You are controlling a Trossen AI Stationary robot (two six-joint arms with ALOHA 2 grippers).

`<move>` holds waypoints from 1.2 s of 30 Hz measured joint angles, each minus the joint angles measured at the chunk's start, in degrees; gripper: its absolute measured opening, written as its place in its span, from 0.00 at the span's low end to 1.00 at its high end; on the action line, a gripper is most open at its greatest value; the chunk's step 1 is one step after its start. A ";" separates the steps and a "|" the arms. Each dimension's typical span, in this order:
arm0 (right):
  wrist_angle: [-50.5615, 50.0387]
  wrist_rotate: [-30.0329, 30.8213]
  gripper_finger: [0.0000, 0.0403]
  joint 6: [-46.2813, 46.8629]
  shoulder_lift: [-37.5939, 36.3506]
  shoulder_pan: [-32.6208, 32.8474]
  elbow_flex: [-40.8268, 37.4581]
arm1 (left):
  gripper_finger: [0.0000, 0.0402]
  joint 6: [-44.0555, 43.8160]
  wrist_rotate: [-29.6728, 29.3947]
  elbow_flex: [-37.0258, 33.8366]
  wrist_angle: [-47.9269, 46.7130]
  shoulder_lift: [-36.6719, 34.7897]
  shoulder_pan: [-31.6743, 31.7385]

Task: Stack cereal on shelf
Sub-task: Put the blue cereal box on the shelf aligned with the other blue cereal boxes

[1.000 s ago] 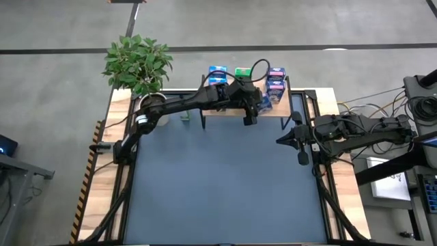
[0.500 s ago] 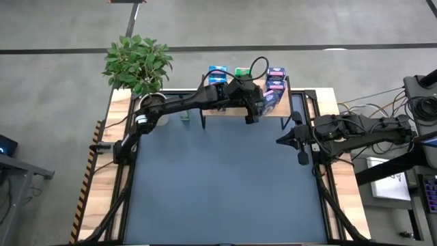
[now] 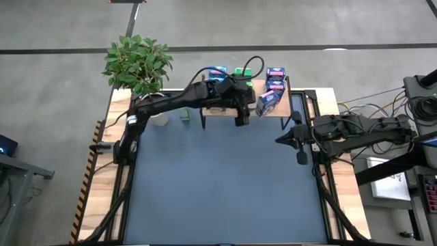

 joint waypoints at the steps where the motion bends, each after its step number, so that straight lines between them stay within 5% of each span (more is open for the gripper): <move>1: 0.21 0.59 0.02 0.00 0.25 0.00 0.00 | 0.56 -0.53 -0.01 0.00 -1.43 -0.45 -0.35; 6: 0.22 6.67 0.02 0.91 2.21 -0.02 0.00 | 0.56 -3.58 -0.03 0.00 -4.94 -2.19 -3.87; 16: 5.13 7.31 0.02 1.81 6.97 0.00 -2.08 | 0.55 -4.76 -4.38 -5.42 -6.98 -5.78 -12.21; 25: 7.61 7.34 0.02 1.70 8.36 -0.01 -1.99 | 0.52 -9.50 -13.30 -25.59 2.49 -21.91 -17.42; 36: 5.49 7.38 0.02 -0.01 13.39 -1.02 6.72 | 0.52 -18.53 -31.19 -45.87 10.51 -41.85 -22.41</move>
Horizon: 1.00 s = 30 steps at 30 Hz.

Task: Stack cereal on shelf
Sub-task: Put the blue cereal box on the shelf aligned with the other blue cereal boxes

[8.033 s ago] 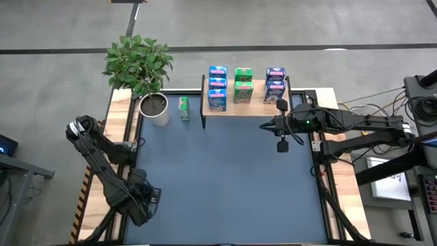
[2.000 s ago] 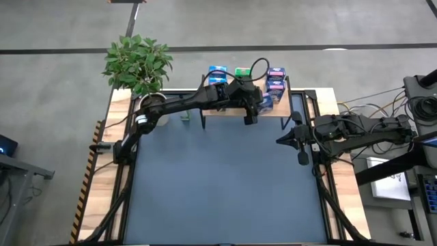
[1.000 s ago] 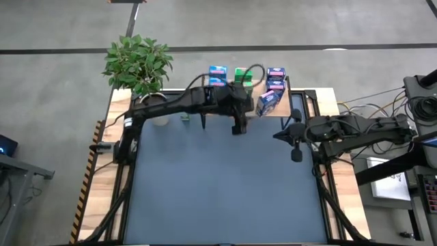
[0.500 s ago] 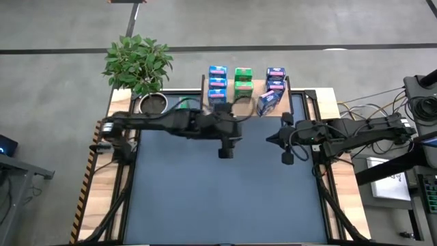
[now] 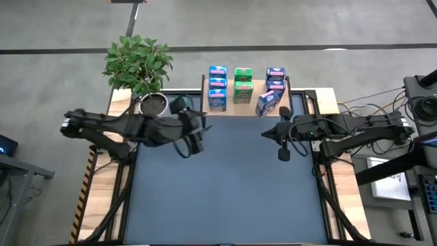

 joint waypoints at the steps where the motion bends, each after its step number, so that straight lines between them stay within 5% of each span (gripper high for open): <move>1: -0.89 0.02 0.02 -0.73 0.99 -0.44 1.48 | 0.52 -0.27 -0.19 -1.60 1.31 -1.34 -0.18; 11: -18.12 0.00 0.02 -7.00 13.62 -8.81 21.27 | 0.52 0.12 -0.40 -12.90 10.92 -9.73 -0.42; 21: -34.28 0.04 0.02 -13.53 24.27 -23.77 37.93 | 0.52 1.47 -0.40 -14.55 11.33 -10.95 -0.42; 30: -40.31 -5.53 0.02 -19.08 27.85 -33.73 42.71 | 0.52 3.07 -0.40 -14.46 11.16 -10.90 -0.42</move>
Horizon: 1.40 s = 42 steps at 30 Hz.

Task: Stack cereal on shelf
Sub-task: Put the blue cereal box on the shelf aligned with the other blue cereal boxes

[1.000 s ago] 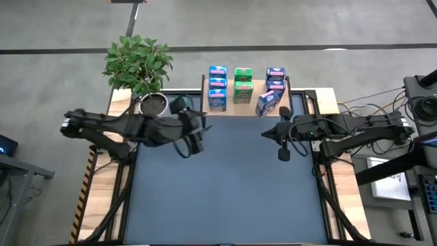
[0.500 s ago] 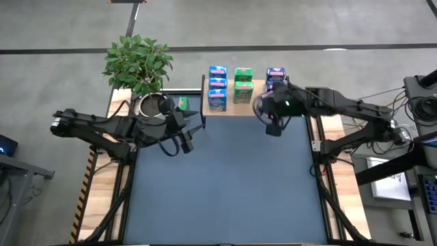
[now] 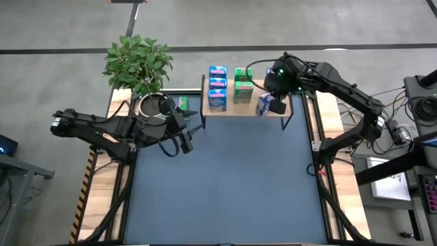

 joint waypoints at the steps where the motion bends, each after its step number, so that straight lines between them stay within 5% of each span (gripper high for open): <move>1: -0.05 -1.97 0.02 -0.54 0.16 -0.52 -0.30 | 0.52 0.05 0.00 0.00 0.00 0.00 0.00; 10: 0.45 -3.82 0.02 -1.22 1.45 -1.31 -2.07 | 0.52 0.08 0.00 -0.04 -0.04 0.04 0.00; 42: -4.75 6.96 0.02 14.52 -0.13 -1.42 -2.22 | 0.52 -0.09 0.00 -0.09 -0.04 0.07 0.00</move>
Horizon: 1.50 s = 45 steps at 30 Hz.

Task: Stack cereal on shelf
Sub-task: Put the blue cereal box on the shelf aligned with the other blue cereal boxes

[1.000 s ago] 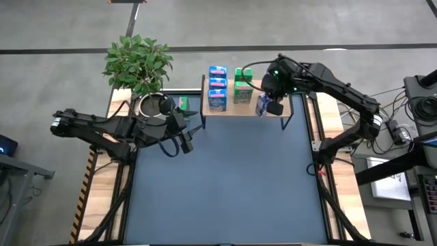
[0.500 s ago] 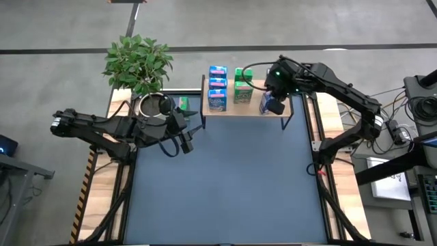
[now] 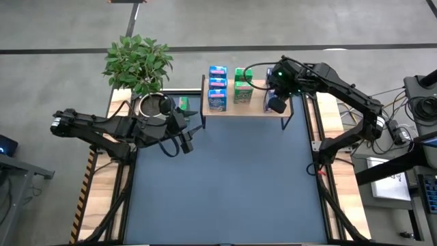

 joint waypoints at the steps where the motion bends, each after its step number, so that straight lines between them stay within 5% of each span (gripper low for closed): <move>1: 0.02 0.00 0.02 0.32 -0.01 0.00 0.00 | 0.52 0.00 0.00 0.00 0.00 0.00 0.00; 25: 1.47 -4.37 0.02 -4.44 0.30 0.00 -0.17 | 0.52 -0.88 0.02 0.00 0.02 0.02 0.00; 45: 2.08 -4.39 0.02 2.04 -0.17 0.00 -1.33 | 0.52 -1.33 0.04 0.00 -0.01 0.02 0.02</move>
